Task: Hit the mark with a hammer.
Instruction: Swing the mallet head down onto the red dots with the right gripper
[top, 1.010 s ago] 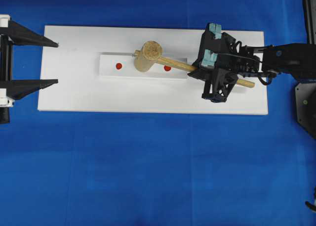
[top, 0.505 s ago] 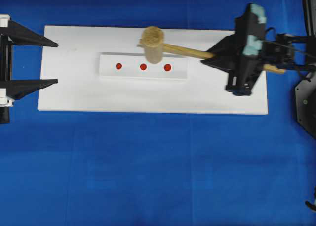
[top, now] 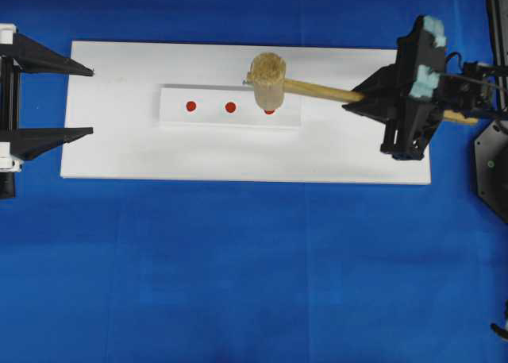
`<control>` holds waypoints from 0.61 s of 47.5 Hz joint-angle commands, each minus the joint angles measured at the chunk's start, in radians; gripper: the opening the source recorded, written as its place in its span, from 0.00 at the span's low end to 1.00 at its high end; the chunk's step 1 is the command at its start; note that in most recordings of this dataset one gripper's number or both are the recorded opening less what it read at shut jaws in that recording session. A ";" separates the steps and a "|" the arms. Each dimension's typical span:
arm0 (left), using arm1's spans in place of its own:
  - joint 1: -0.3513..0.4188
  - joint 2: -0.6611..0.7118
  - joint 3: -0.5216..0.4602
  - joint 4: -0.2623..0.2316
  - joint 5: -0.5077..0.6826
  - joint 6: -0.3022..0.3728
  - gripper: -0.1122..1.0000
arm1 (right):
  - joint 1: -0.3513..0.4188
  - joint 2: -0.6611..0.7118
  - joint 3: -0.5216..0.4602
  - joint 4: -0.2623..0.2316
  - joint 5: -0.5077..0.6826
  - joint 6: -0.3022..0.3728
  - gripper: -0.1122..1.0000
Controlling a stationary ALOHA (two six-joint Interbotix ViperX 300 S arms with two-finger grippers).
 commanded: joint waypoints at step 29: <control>0.003 0.003 -0.009 -0.002 -0.008 -0.003 0.90 | 0.000 -0.025 -0.046 0.012 0.002 -0.003 0.12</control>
